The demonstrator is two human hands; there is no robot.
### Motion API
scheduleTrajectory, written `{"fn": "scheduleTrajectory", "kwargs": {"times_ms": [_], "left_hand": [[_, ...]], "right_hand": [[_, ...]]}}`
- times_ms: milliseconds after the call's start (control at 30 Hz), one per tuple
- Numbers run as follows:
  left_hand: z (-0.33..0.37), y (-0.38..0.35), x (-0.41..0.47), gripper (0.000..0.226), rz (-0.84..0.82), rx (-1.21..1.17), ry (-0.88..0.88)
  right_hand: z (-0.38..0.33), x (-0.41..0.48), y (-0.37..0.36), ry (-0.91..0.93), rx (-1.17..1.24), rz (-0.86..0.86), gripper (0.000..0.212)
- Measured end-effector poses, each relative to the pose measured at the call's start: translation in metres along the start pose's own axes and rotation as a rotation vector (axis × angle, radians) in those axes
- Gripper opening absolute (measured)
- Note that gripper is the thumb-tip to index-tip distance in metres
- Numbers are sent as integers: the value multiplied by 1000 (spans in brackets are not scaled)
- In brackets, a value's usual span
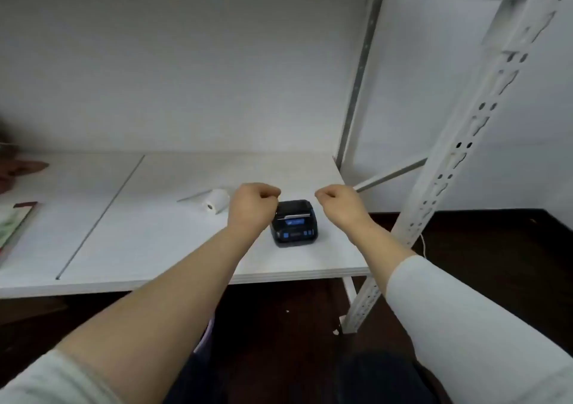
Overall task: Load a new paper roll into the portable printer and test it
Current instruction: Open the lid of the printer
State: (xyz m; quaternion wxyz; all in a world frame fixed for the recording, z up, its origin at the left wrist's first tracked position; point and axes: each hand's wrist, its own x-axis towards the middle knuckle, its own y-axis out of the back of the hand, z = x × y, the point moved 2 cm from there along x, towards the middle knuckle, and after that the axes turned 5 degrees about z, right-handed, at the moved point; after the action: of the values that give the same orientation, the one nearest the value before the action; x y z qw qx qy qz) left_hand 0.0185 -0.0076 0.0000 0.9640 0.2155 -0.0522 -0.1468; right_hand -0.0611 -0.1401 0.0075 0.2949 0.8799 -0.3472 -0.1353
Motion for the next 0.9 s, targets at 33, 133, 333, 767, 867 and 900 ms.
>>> {"fn": "scheduleTrajectory", "kwargs": {"times_ms": [33, 133, 333, 767, 867, 900], "left_hand": [[-10, -4, 5, 34, -2, -13, 37], [-46, -20, 18, 34, 31, -79, 165], [-88, -57, 34, 36, 33, -243, 314], [-123, -106, 54, 38, -29, -382, 379], [-122, -106, 50, 35, 32, -382, 374], [-123, -106, 47, 36, 54, -377, 372]], "right_hand": [[8, 5, -6, -31, 26, -1, 31], [33, 21, -25, -127, 118, 12, 30], [77, 48, -59, -416, 490, 114, 30], [121, 66, -103, -388, 546, 42, 30], [118, 61, -99, -398, 525, 52, 28], [118, 58, -99, -403, 532, 68, 28]]}}
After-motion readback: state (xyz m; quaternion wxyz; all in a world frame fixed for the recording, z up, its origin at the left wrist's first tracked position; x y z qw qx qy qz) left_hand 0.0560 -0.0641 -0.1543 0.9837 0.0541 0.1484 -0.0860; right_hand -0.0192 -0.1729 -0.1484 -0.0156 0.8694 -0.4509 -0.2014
